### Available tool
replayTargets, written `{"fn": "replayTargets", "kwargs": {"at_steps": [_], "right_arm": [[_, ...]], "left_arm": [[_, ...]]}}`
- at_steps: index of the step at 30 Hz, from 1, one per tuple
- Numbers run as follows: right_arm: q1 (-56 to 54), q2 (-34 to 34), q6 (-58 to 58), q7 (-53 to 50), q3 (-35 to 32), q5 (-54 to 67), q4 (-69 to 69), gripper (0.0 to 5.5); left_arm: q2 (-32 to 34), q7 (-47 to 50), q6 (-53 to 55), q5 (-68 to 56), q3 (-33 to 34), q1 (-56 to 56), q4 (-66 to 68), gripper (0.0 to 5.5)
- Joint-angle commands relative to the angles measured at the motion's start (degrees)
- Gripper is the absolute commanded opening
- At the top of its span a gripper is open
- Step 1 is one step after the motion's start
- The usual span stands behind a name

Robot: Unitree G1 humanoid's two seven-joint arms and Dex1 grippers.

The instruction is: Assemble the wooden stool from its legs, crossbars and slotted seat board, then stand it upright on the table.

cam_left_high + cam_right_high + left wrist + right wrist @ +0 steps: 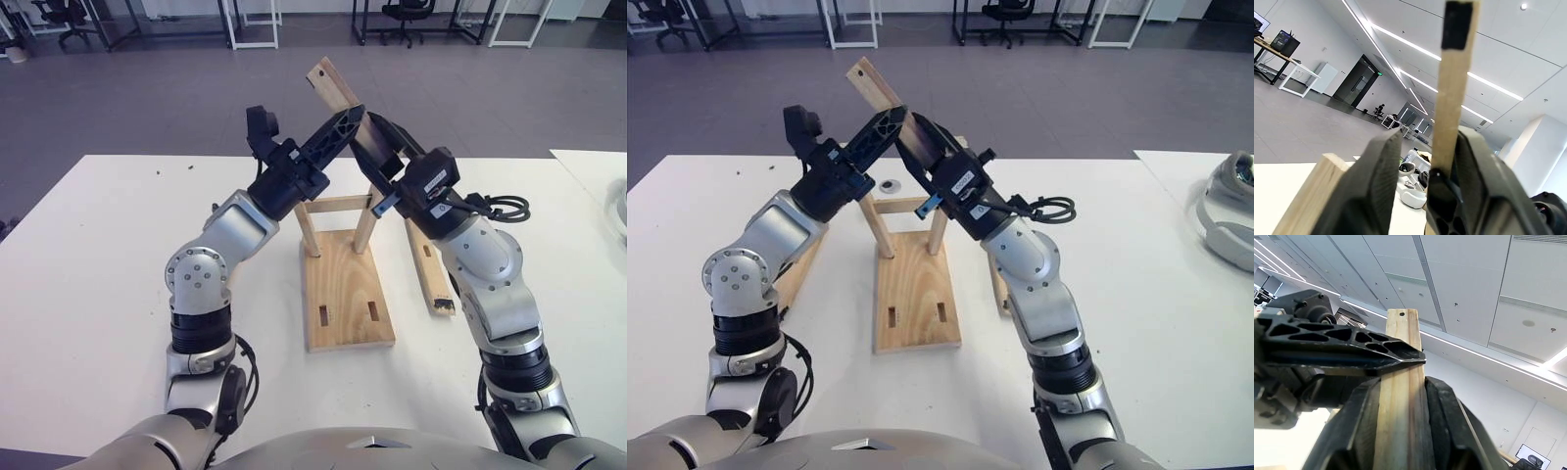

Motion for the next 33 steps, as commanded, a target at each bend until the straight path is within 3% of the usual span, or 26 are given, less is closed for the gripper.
{"fn": "replayTargets", "kwargs": {"at_steps": [1, 5, 10, 14, 16, 20, 23, 28, 33], "right_arm": [[0.48, -0.02, -1.03, 0.42, 0.13, -0.64, 0.00, 1.31], [1.61, -0.26, -1.32, 0.95, 0.31, -1.00, 0.12, 1.31], [1.55, -0.17, -1.54, 1.09, 0.54, -1.28, 0.17, 1.31], [2.99, -0.86, -1.94, 1.44, 1.68, -2.80, 0.40, 2.21], [5.73, -1.81, -2.27, 1.67, 1.76, -3.45, 0.59, 2.65], [12.70, -3.91, -4.06, 1.52, 0.51, -5.00, 2.10, 2.71], [17.68, -3.35, -5.24, -0.79, -2.37, -4.07, 7.04, 2.71], [18.95, -2.89, -8.70, -2.00, -4.71, -3.83, 15.23, 2.71], [20.39, -2.37, -12.19, -2.07, -3.41, -5.24, 18.85, 2.71]], "left_arm": [[1.83, 2.41, -0.68, -1.61, 2.68, -2.47, 0.47, 1.09], [2.10, 3.79, -1.09, -2.22, 3.16, -3.64, 0.46, 0.45], [1.74, 4.31, -0.70, -1.19, 1.53, -2.83, -0.08, 0.43], [3.21, 4.80, -2.09, -0.54, 3.59, -1.68, -1.35, 0.40], [8.11, 2.60, -3.27, 1.77, 6.98, 1.80, -3.81, 0.40], [19.83, -4.58, -7.89, 6.22, 19.13, 7.34, -1.73, 0.40], [27.82, -12.29, -14.97, 23.08, 16.61, 14.64, 7.26, 0.40], [22.85, -16.72, -24.39, 33.48, 13.23, 17.50, 21.54, 0.40], [20.24, -19.06, -25.99, 34.87, 13.25, 18.46, 25.89, 0.40]]}}
